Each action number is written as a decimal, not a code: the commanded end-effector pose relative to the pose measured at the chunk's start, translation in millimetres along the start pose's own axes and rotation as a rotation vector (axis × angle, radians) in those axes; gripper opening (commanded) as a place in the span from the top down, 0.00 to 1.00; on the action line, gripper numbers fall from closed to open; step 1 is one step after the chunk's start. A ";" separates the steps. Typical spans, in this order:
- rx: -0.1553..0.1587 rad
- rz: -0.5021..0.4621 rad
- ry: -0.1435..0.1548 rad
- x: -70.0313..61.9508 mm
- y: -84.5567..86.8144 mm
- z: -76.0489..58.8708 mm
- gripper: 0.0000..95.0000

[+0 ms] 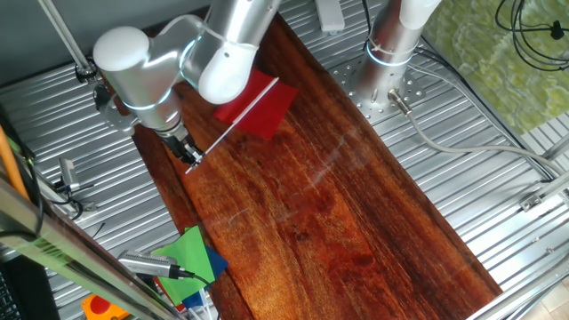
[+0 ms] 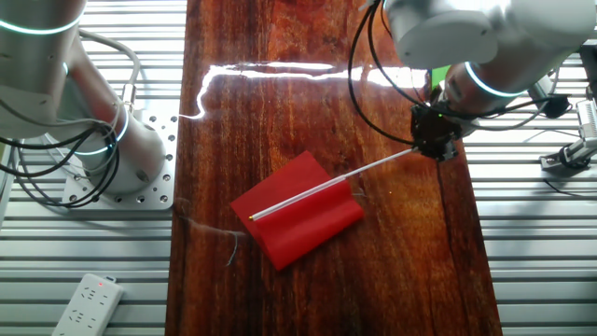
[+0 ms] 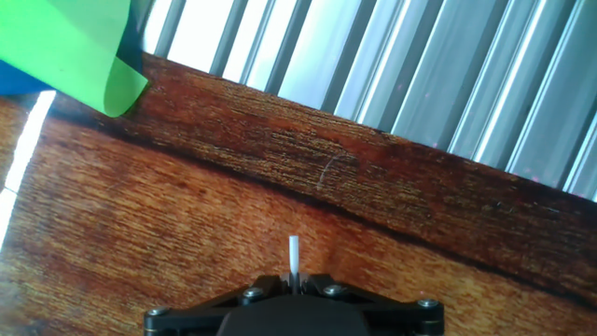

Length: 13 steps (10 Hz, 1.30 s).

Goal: Wave the flag

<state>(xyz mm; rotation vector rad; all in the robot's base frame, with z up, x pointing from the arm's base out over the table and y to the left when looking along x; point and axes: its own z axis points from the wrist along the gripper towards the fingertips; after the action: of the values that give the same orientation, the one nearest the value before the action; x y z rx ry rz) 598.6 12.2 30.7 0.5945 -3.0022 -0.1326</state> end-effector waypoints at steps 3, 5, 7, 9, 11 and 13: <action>0.003 0.006 -0.010 0.4 0.9 8.0 1.00; 0.005 0.006 -0.012 0.7 1.3 10.1 1.00; 0.004 0.008 -0.010 0.9 1.4 10.8 1.00; 0.003 0.006 -0.007 1.0 1.4 11.0 0.80; 0.003 0.006 -0.006 1.0 1.4 11.1 0.80; 0.002 0.006 -0.006 1.0 1.3 10.0 0.60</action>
<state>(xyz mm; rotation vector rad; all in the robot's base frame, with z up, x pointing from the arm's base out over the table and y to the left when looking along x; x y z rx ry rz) 598.1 13.0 21.8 0.5889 -3.0133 -0.1271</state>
